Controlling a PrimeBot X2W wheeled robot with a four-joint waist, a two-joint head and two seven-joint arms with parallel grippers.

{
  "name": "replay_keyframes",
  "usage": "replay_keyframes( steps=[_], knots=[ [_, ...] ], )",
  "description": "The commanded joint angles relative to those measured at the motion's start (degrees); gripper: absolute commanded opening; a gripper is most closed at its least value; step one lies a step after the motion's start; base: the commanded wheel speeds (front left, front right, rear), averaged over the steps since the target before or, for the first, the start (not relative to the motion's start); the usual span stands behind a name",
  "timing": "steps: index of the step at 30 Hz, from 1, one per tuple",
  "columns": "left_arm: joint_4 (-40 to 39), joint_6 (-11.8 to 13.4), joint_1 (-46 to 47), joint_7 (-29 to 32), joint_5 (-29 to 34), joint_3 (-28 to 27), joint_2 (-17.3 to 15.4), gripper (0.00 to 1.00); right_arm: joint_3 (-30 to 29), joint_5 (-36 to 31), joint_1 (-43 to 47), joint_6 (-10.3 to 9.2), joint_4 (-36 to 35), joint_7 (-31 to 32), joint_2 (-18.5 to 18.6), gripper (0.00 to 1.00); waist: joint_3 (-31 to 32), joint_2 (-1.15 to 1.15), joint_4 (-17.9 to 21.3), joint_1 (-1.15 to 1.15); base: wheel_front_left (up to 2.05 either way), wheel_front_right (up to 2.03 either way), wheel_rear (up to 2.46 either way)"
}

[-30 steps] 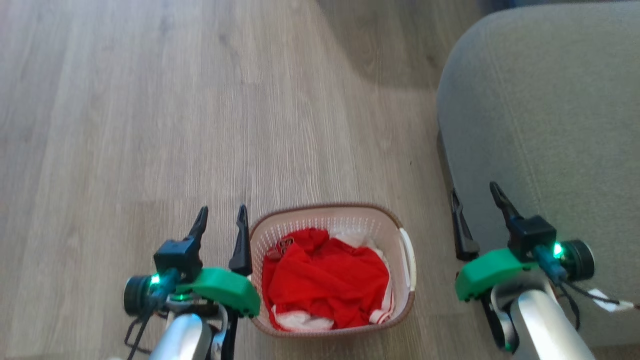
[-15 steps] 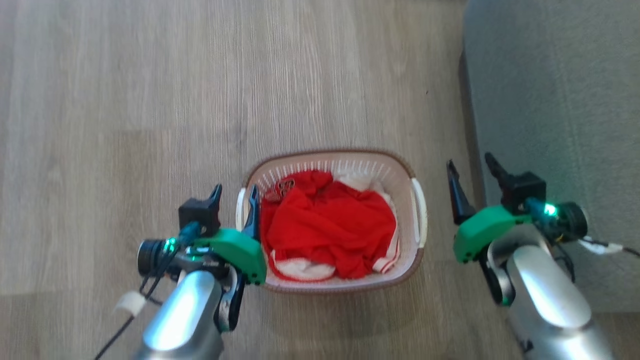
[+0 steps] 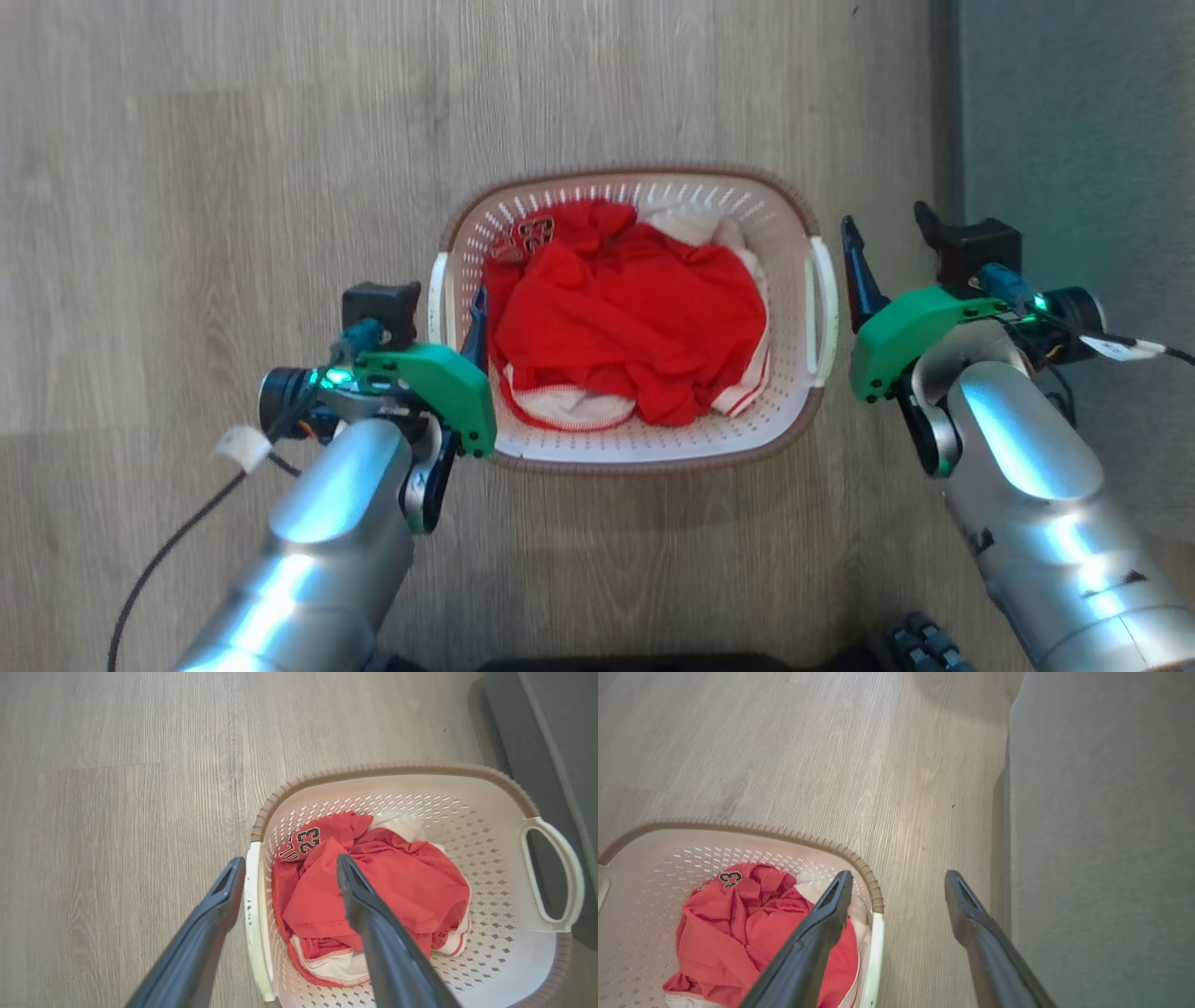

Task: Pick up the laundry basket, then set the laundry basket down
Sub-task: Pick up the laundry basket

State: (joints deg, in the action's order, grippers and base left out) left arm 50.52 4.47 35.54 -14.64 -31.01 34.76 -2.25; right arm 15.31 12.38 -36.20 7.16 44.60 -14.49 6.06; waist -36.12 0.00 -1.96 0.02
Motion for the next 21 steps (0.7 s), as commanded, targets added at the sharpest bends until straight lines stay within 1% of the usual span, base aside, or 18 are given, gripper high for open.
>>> replay_keyframes(
  steps=[1,5,10,13,19,21],
  knots=[
    [0.05,-0.11,0.58,-0.36,-0.84,-0.57,-0.63,1.0,1.62,0.79,0.56,0.33,-0.1,-0.51,-0.36,1.0,-1.88,0.0,-0.35,-0.02,0.0,0.0,0.0],
    [2.62,0.08,3.16,-0.36,-3.26,2.83,-0.63,1.0,5.17,4.52,-1.56,0.33,5.03,-0.51,-0.62,1.0,-3.71,0.0,-0.73,-0.02,0.0,0.0,0.0],
    [7.2,1.09,5.44,-0.36,-6.32,7.08,-0.63,1.0,8.97,8.31,-4.78,0.33,10.4,-0.16,-0.3,1.0,-5.54,0.0,-0.86,-0.02,0.0,0.0,0.0],
    [9.02,1.66,7.18,-0.36,-8.48,9.24,-0.63,1.0,10.52,10.04,-6.82,0.33,12.64,-0.02,-0.23,1.0,-6.67,0.0,-0.94,-0.02,0.0,0.0,0.0],
    [11.78,1.51,10.01,-0.04,-12.32,14.01,-0.63,1.0,13.54,13.19,-9.77,0.33,16.13,1.51,-0.54,1.0,-8.61,0.0,-1.13,-0.02,0.0,0.0,0.0],
    [12.76,1.55,10.97,0.96,-13.65,15.39,-0.63,1.0,13.83,15.83,-10.27,0.33,16.41,2.18,-0.89,1.0,-9.25,0.0,-1.18,-0.02,0.0,0.0,0.0]
  ],
)
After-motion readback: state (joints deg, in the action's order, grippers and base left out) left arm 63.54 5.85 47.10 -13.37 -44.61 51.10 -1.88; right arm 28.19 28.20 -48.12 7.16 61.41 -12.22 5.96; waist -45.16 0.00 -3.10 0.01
